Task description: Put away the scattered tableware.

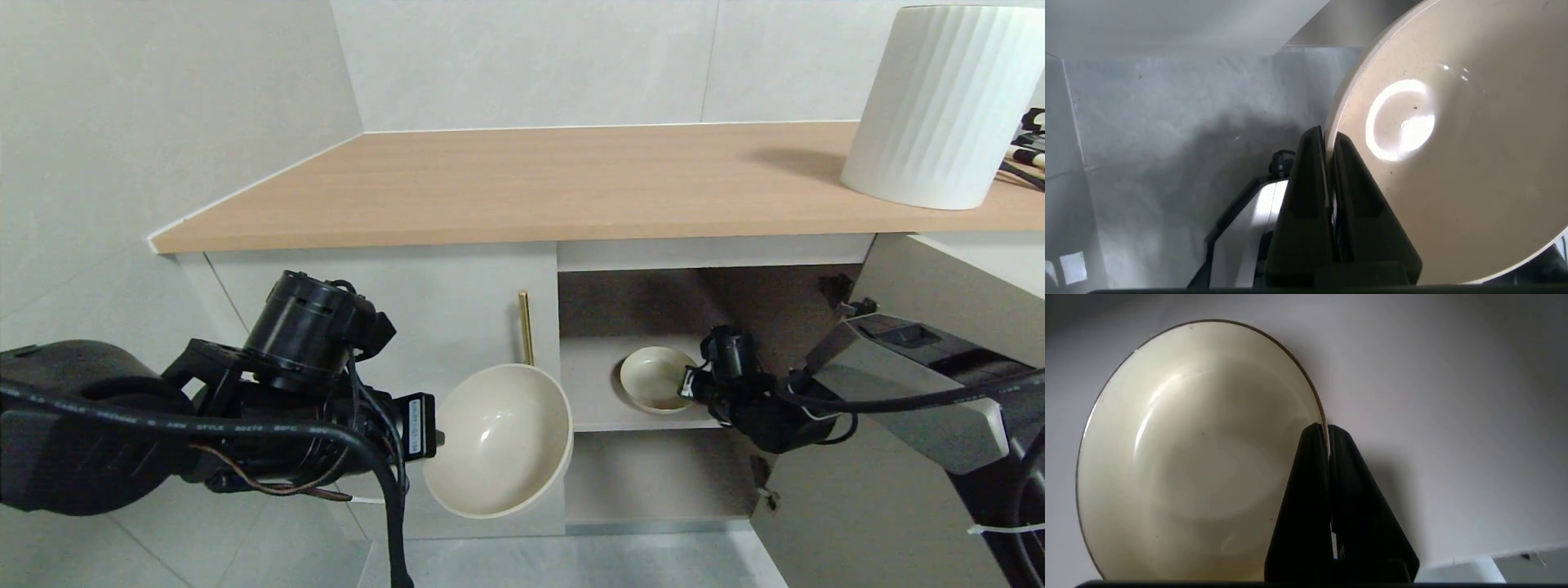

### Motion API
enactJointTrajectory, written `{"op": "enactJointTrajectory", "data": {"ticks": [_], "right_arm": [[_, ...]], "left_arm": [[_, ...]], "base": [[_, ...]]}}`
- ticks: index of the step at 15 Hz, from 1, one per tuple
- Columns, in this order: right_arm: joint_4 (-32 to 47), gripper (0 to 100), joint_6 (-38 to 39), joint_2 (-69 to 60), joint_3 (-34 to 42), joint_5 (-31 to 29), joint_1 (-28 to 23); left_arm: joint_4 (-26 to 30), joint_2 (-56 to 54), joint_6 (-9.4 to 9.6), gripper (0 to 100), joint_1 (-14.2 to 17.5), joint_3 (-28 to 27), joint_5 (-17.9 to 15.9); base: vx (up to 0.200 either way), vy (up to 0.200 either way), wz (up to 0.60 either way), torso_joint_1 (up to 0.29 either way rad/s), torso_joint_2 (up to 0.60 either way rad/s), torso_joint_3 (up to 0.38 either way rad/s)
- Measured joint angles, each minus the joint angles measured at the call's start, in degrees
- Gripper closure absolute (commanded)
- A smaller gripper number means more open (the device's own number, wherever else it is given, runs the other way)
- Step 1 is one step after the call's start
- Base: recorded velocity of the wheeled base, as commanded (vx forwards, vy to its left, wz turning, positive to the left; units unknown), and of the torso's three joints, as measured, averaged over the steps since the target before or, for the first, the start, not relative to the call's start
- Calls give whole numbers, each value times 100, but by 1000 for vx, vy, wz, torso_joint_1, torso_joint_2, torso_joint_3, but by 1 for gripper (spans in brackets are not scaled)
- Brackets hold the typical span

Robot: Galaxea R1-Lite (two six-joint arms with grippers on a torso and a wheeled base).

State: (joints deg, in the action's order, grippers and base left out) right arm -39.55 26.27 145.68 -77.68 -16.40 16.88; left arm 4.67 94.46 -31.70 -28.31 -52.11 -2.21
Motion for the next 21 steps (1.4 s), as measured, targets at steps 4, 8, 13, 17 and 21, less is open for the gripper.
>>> {"op": "enactJointTrajectory", "data": {"ticks": [4, 8, 13, 17, 21], "right_arm": [[2, 100, 0, 129, -204, -82, -43], [0, 0, 2, 162, -239, -90, -57], [-9, 0, 57, 151, -236, -177, -73], [-2, 0, 134, -201, 194, -156, -40], [805, 0, 83, -1307, 1064, 291, 249]], "left_arm": [[-2, 5, 0, 100, 0, 0, 0], [0, 32, 0, 100, 0, 0, 0], [-5, 60, 0, 100, 2, -2, 0], [-10, 233, 80, 100, -157, -4, 10], [-49, 666, 261, 100, -361, -149, 375]], "base": [[0, 0, 0, 0, 0, 0], [0, 0, 0, 0, 0, 0], [0, 0, 0, 0, 0, 0], [0, 0, 0, 0, 0, 0], [0, 0, 0, 0, 0, 0]]}}
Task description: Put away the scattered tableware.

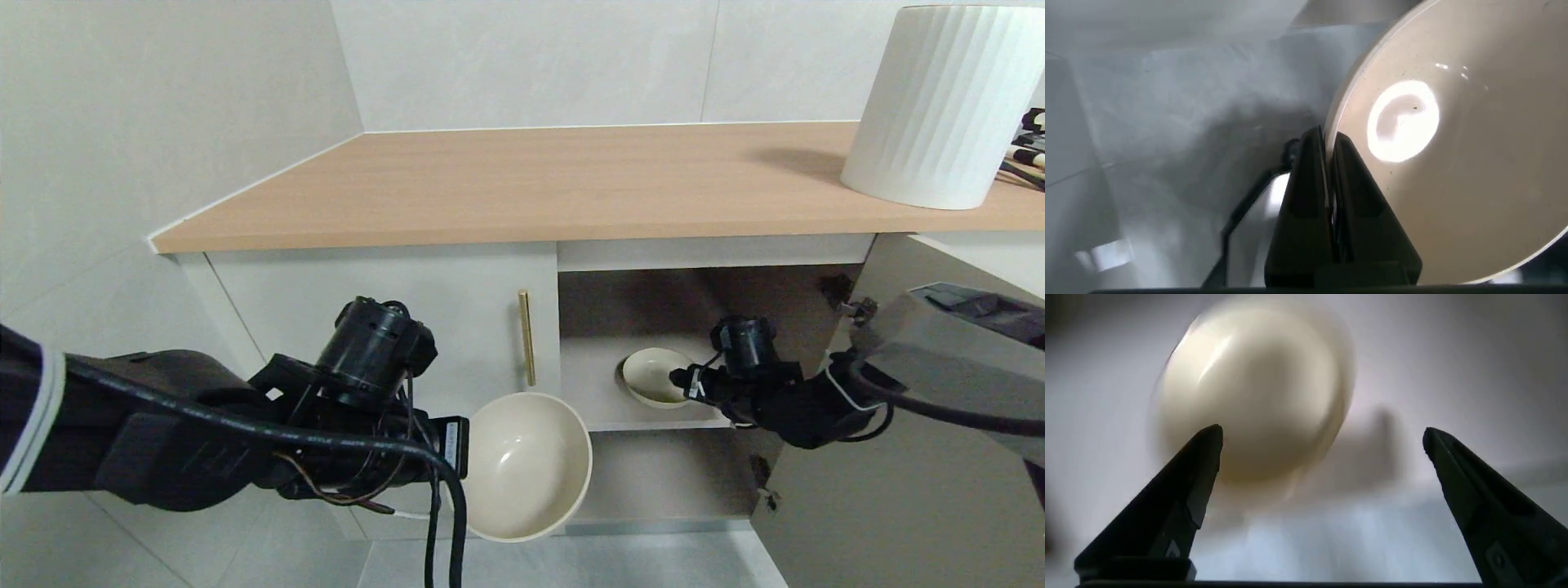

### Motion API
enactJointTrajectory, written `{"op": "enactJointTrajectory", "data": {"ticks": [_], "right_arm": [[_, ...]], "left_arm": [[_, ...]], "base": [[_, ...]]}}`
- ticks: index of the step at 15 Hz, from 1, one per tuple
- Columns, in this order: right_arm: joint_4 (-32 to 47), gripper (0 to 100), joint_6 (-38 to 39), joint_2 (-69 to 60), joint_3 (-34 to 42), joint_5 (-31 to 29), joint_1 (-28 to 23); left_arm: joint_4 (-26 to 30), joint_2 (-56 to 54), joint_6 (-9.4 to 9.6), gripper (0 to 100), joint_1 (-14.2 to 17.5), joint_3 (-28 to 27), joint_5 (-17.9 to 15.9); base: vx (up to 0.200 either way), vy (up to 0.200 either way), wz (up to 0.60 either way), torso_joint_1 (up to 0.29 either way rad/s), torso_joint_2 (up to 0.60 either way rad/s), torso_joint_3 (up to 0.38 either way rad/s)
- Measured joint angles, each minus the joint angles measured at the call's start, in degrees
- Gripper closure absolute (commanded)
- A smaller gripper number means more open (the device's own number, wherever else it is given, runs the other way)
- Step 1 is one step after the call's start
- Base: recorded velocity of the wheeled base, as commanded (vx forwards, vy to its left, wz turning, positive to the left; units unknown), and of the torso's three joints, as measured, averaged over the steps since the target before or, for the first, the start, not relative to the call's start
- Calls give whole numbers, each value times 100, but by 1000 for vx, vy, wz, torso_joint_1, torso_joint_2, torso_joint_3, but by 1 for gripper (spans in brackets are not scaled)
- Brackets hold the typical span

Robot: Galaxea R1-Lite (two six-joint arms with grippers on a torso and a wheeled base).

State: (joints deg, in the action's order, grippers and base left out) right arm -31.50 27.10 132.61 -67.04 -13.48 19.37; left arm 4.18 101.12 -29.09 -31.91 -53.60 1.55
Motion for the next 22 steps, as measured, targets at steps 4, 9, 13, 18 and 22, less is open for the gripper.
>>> {"op": "enactJointTrajectory", "data": {"ticks": [4, 9, 13, 18, 22], "right_arm": [[1189, 0, -88, -1359, 494, 391, 553], [2281, 0, -663, -2922, 1293, 955, 1609], [2582, 0, -1151, -3352, 1698, 1113, 2197], [2551, 0, -1169, -3005, 1794, 1097, 2553], [2493, 0, -923, -2566, 1659, 1058, 2677]], "left_arm": [[0, 441, 60, 100, -223, -105, 266], [-11, 935, 22, 100, -650, -127, 929], [-6, 1087, 11, 100, -819, -150, 1008], [-60, 1037, -176, 100, -1017, -161, 1172], [-60, 976, -184, 100, -1117, -168, 1206]], "base": [[0, 0, 0, 0, 0, 0], [0, 0, 0, 0, 0, 0], [0, 0, 0, 0, 0, 0], [0, 0, 0, 0, 0, 0], [0, 0, 0, 0, 0, 0]]}}
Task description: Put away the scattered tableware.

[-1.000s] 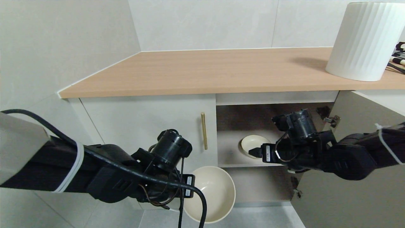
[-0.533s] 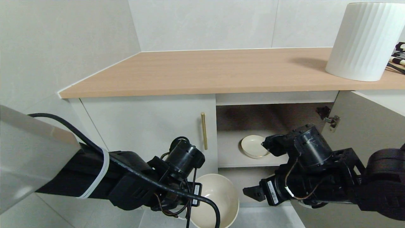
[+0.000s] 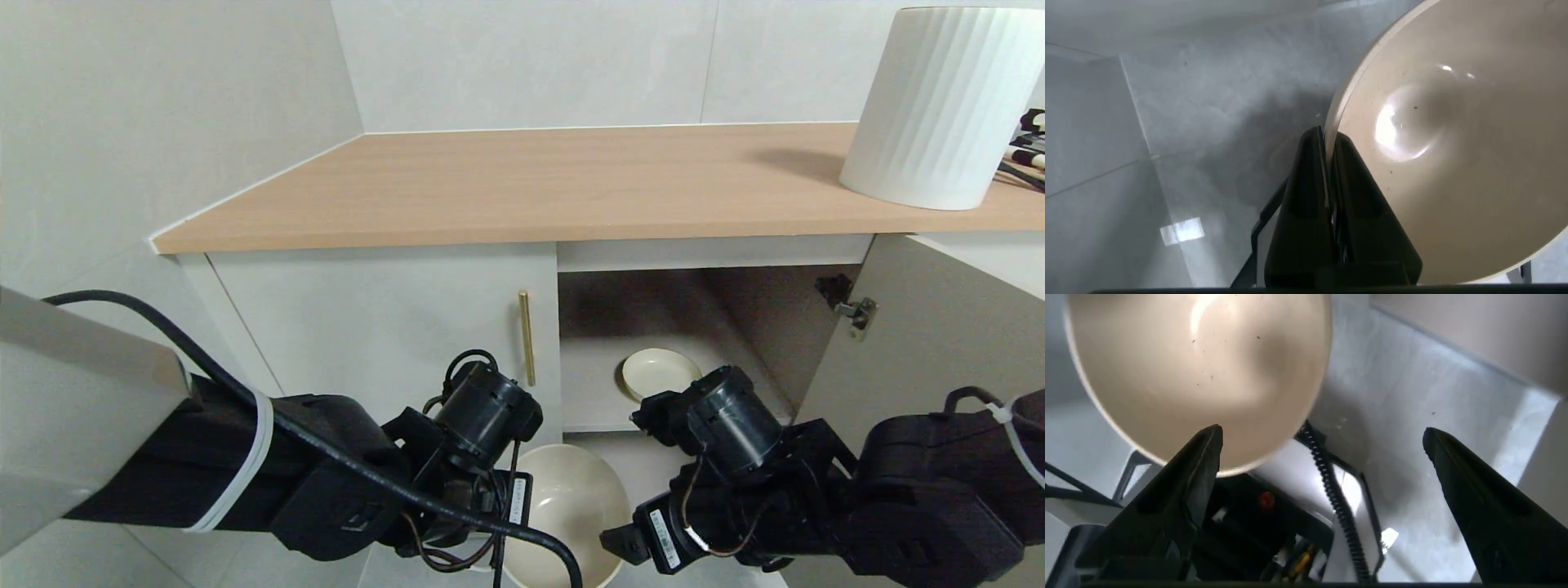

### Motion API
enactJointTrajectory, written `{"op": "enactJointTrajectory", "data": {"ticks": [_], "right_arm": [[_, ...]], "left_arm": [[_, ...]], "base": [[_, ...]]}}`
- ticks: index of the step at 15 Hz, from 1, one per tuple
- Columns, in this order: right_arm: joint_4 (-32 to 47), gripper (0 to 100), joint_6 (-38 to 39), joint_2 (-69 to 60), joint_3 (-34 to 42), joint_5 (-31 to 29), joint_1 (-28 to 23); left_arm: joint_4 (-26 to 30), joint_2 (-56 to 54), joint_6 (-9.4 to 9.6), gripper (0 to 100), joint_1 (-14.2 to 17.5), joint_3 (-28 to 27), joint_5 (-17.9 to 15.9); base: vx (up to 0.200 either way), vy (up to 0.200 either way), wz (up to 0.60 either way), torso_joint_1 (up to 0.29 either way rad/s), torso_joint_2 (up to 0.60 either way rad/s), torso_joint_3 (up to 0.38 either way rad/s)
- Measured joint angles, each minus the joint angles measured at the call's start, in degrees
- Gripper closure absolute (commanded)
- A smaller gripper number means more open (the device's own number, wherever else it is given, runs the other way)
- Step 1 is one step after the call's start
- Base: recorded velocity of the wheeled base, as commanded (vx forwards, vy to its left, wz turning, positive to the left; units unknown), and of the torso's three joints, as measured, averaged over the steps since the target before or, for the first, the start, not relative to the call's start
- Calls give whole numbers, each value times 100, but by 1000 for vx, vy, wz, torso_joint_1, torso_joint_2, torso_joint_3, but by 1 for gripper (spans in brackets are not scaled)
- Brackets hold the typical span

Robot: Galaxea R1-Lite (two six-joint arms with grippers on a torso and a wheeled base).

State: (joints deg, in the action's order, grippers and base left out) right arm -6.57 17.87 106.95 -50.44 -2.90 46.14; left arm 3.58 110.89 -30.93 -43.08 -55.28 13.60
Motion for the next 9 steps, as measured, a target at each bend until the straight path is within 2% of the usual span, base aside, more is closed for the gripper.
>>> {"op": "enactJointTrajectory", "data": {"ticks": [7, 8, 9], "right_arm": [[-141, 0, 692, 471, -405, -356, 16], [-144, 100, 712, 529, -449, -383, 16], [-141, 100, 723, 568, -468, -388, 16]], "left_arm": [[2, -50, 2, 100, -40, 2, 35], [2, -55, 0, 100, -40, 2, 35], [2, -59, 2, 100, -44, 5, 35]], "base": [[0, 0, 0, 0, 0, 0], [0, 0, 0, 0, 0, 0], [0, 0, 0, 0, 0, 0]]}}
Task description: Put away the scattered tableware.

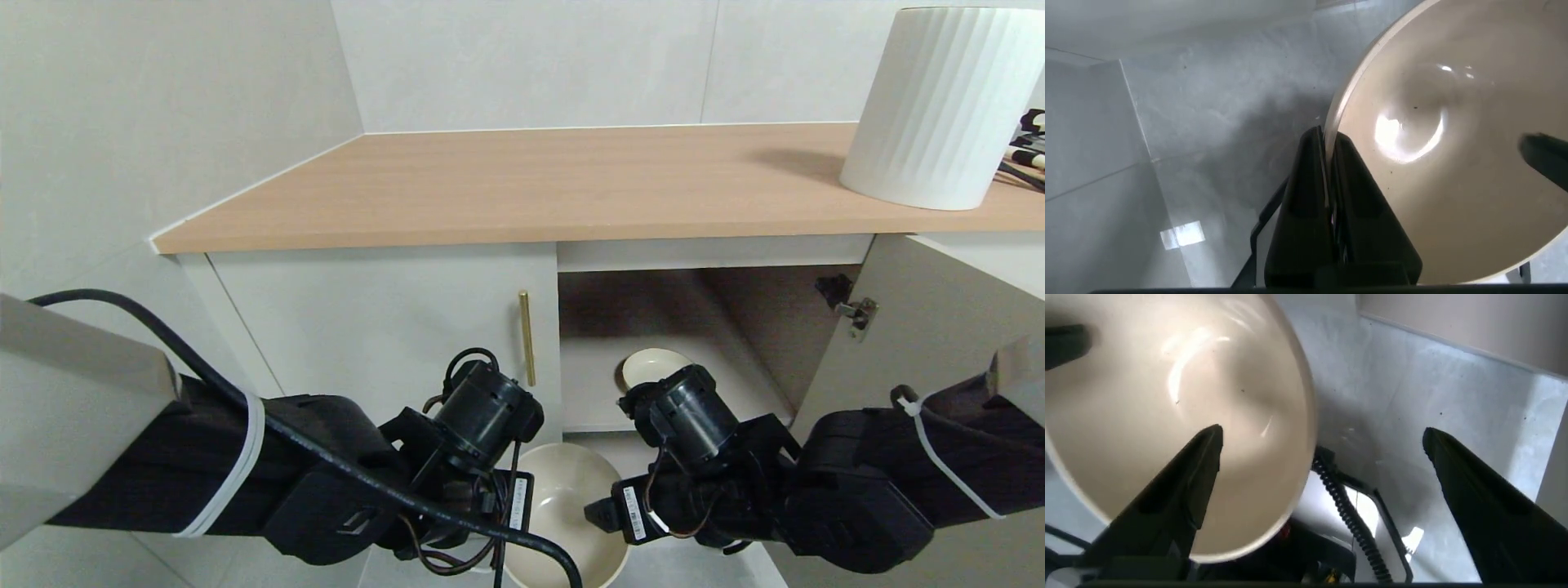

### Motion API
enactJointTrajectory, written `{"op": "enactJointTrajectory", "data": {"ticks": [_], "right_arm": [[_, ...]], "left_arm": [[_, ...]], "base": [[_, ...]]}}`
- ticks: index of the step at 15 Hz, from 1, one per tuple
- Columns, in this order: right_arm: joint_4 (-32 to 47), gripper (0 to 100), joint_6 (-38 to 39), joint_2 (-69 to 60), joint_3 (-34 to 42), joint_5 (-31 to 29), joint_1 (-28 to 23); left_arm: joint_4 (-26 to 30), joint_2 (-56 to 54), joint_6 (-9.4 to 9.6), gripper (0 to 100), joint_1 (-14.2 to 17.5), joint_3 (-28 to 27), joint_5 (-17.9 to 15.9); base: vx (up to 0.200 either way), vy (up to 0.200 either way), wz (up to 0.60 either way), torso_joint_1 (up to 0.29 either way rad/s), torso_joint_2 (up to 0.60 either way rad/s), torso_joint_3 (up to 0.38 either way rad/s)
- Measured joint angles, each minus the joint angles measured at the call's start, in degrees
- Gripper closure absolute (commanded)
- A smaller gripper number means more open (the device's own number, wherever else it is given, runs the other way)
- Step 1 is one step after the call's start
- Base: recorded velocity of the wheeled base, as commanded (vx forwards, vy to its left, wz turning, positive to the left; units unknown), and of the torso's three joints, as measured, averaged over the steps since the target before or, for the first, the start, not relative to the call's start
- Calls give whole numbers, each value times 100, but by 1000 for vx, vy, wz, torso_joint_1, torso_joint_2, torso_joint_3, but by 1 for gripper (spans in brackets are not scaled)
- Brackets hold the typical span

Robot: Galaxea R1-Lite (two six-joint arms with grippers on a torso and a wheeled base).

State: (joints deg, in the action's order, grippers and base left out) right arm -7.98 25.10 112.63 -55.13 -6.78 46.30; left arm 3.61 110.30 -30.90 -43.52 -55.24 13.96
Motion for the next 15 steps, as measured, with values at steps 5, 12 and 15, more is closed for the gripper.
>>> {"op": "enactJointTrajectory", "data": {"ticks": [5, 12, 15], "right_arm": [[2, 100, 5, 68, -13, -17, 0], [5, 100, -11, 84, 17, -28, 0], [18, 100, -22, 84, 26, -35, 0]], "left_arm": [[-2, 4, -2, 100, -5, 0, -9], [-2, 0, -7, 100, 2, -5, -4], [2, -7, -10, 0, 2, -5, -4]], "base": [[0, 0, 0, 0, 0, 0], [0, 0, 0, 0, 0, 0], [0, 0, 0, 0, 0, 0]]}}
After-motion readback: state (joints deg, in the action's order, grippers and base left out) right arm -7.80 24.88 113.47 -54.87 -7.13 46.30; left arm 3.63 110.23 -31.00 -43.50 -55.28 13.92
